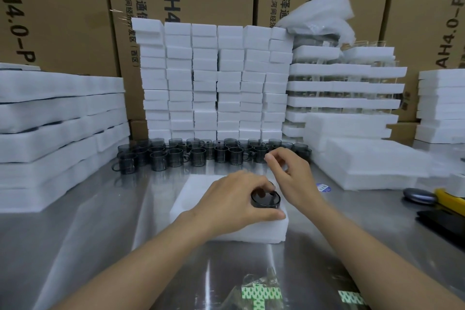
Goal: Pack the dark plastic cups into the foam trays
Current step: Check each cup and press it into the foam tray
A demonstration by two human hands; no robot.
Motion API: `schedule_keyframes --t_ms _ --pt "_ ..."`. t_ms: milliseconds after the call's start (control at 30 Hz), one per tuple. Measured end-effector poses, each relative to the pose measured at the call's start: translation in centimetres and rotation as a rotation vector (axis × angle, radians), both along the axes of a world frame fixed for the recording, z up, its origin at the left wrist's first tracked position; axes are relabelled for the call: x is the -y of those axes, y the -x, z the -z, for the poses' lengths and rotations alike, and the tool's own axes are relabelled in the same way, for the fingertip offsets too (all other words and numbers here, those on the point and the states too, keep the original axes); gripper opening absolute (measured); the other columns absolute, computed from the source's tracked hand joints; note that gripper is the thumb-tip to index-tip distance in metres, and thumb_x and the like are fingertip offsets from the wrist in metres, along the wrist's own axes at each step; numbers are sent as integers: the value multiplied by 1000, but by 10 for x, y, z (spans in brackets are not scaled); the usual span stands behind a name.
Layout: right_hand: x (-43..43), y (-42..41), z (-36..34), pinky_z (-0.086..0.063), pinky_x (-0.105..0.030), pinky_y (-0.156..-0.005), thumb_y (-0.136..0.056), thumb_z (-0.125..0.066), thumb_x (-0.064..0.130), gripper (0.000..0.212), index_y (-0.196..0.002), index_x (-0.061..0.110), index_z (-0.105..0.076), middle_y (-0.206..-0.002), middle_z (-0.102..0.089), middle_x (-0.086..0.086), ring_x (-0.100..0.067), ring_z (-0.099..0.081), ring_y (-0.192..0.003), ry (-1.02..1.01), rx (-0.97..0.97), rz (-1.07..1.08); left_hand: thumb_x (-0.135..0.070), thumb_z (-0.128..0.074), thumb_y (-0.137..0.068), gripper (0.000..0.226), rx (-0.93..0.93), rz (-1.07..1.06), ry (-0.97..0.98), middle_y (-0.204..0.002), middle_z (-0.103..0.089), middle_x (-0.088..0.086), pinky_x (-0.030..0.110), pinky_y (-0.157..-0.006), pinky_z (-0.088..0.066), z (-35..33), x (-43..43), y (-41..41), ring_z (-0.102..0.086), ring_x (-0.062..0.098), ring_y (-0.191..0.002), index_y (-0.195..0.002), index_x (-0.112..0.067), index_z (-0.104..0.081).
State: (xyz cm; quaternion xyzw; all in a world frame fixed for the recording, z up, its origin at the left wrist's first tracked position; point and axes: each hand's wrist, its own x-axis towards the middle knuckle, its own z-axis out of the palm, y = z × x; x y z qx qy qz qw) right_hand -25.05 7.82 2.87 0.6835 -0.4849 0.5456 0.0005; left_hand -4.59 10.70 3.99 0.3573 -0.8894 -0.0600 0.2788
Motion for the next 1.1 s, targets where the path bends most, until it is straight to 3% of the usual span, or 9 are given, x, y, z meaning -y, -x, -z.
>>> schedule_keyframes --t_ms 100,200,333,467,600,700,800,967,1100 --pt "0 1 1 -42 -14 -72 -102 -50 54 25 -87 38 -63 -90 -65 14 -10 -61 -87 2 -24 6 -89 -48 -87 60 78 12 84 -109 -53 -23 22 -82 -38 3 -1 3 -42 -3 -106 -120 -44 -70" --pt "2 3 4 -42 -14 -72 -103 -51 53 26 -89 36 -65 -87 -66 12 -10 -61 -88 -19 -43 3 -83 -47 -94 54 75 12 104 -119 -51 -24 28 -90 -39 5 -1 4 -41 -4 -114 -116 -41 -74" --pt "7 8 7 -41 -17 -71 -105 -55 47 22 -88 38 -64 -86 -65 12 -8 -61 -87 -68 -84 21 -88 -34 -93 62 104 5 91 -126 -57 -28 31 -95 -40 -5 1 -6 -45 -9 -107 -113 -45 -74" --pt "14 16 13 -41 -22 -71 -102 -56 47 17 -87 43 -63 -87 -66 16 -3 -59 -88 -149 -142 42 -77 -39 -96 49 -171 -187 142 -106 -66 -22 37 -91 -51 -28 37 -41 -61 -1 -98 -104 -43 -73" --pt "19 18 18 -43 -23 -72 -101 -57 48 16 -87 44 -64 -87 -67 19 -3 -60 -88 -218 -171 26 -38 -57 -106 16 -413 -450 179 -111 -66 -17 38 -83 -56 -16 94 -105 -64 8 -104 -114 -36 -71" --pt "19 19 18 -40 -22 -70 -102 -59 45 17 -86 44 -65 -86 -67 19 -3 -59 -87 -226 -171 20 -18 -59 -103 38 -298 -620 204 -143 -58 -10 33 -84 -50 17 123 -149 -50 16 -131 -139 -31 -60" --pt "17 20 17 -40 -21 -70 -104 -60 43 18 -87 43 -65 -87 -68 17 -2 -59 -86 -245 -173 18 -10 -57 -101 65 -170 -691 121 -168 -40 -7 42 -100 -52 39 139 -167 -34 21 -150 -161 -26 -41" --pt "17 19 17 -39 -21 -70 -105 -61 40 19 -87 41 -66 -88 -69 16 -1 -59 -85 -278 -172 21 -13 -52 -101 72 114 -703 154 -176 -24 -6 47 -113 -46 44 147 -160 -21 22 -160 -169 -24 -29" --pt "17 19 18 -39 -19 -68 -103 -63 39 18 -86 42 -67 -85 -68 20 0 -59 -85 -274 -152 18 -23 -51 -105 73 175 -698 50 -179 -13 -8 53 -122 -33 43 156 -158 -9 22 -163 -171 -28 -20"
